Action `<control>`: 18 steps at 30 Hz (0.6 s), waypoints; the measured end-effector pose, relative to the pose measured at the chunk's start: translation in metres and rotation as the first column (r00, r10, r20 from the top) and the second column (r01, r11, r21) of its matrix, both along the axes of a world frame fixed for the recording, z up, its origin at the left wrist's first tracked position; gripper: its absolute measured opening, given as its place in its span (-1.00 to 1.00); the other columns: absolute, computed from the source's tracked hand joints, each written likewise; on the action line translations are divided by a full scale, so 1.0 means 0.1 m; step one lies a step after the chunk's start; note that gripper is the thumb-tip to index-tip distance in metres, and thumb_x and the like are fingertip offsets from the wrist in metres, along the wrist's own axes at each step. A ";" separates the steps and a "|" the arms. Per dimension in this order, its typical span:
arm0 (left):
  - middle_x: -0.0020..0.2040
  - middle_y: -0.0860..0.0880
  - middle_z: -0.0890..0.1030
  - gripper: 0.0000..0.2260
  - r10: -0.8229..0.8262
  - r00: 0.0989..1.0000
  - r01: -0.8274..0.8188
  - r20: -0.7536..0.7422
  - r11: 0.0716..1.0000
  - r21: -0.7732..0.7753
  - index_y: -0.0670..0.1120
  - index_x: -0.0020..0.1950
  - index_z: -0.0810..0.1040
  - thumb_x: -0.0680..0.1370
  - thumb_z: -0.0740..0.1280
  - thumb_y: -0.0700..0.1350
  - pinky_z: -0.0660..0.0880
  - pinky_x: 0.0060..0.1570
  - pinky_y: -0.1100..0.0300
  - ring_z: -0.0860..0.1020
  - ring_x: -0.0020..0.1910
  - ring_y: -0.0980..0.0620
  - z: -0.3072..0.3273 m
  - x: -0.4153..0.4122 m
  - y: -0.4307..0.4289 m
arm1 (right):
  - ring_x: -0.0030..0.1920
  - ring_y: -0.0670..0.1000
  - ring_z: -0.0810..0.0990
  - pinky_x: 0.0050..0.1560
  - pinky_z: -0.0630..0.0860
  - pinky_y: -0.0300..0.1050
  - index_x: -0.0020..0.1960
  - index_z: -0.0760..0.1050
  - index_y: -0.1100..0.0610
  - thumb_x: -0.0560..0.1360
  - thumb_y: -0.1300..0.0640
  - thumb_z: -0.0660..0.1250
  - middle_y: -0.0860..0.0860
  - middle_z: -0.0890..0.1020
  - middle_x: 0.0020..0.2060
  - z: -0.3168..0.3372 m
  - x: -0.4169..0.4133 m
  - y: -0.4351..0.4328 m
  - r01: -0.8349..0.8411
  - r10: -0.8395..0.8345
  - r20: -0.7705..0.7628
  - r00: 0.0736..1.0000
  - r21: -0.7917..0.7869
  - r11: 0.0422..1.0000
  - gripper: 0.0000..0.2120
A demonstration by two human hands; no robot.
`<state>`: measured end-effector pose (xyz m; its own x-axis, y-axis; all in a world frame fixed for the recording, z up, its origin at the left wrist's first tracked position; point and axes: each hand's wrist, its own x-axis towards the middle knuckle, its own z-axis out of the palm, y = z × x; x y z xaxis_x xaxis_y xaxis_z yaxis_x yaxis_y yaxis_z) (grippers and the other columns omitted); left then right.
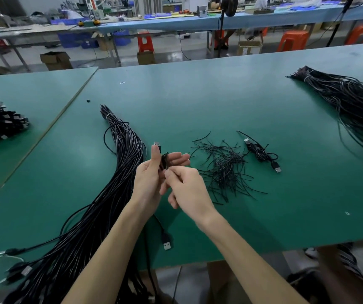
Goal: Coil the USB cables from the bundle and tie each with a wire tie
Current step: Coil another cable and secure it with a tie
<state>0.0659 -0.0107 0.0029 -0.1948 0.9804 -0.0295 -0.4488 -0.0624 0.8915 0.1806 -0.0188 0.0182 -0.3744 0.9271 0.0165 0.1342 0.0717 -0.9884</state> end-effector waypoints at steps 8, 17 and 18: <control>0.27 -0.19 0.65 -0.58 -0.160 0.965 0.171 0.209 0.985 -0.034 -0.23 0.30 0.55 0.72 0.11 0.06 0.61 0.08 0.17 0.67 0.19 -0.07 0.07 -0.06 0.01 | -0.57 -0.06 0.36 -0.51 0.34 -0.30 -0.16 0.60 0.20 0.69 0.02 0.29 0.01 0.61 -0.41 -0.12 0.12 0.07 -0.041 -0.023 -0.187 0.982 -0.335 0.941 -0.66; 0.26 -0.26 0.64 -0.69 -0.241 0.969 0.236 0.048 0.968 0.088 -0.21 0.21 0.66 0.69 0.18 -0.09 0.62 0.09 0.14 0.68 0.16 -0.12 0.08 -0.06 -0.03 | -0.53 -0.09 0.32 -0.51 0.27 -0.33 0.14 0.52 0.49 0.65 -0.01 0.34 -0.03 0.58 -0.38 -0.16 0.23 0.12 -0.107 0.003 -0.248 0.969 -0.408 0.907 -0.51; 0.25 -0.25 0.65 -0.68 -0.247 0.968 0.242 0.042 0.966 0.091 -0.21 0.20 0.67 0.69 0.18 -0.09 0.62 0.07 0.15 0.68 0.14 -0.11 0.08 -0.06 -0.03 | -0.54 -0.09 0.32 -0.51 0.27 -0.33 0.12 0.55 0.46 0.65 -0.01 0.35 -0.03 0.58 -0.38 -0.16 0.24 0.12 -0.106 0.000 -0.251 0.968 -0.407 0.907 -0.53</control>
<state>0.0601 -0.0136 0.0107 0.0508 0.9974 0.0514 -0.5056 -0.0187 0.8626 0.2047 -0.0065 0.0018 -0.4567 0.8479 -0.2694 -0.1026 -0.3509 -0.9308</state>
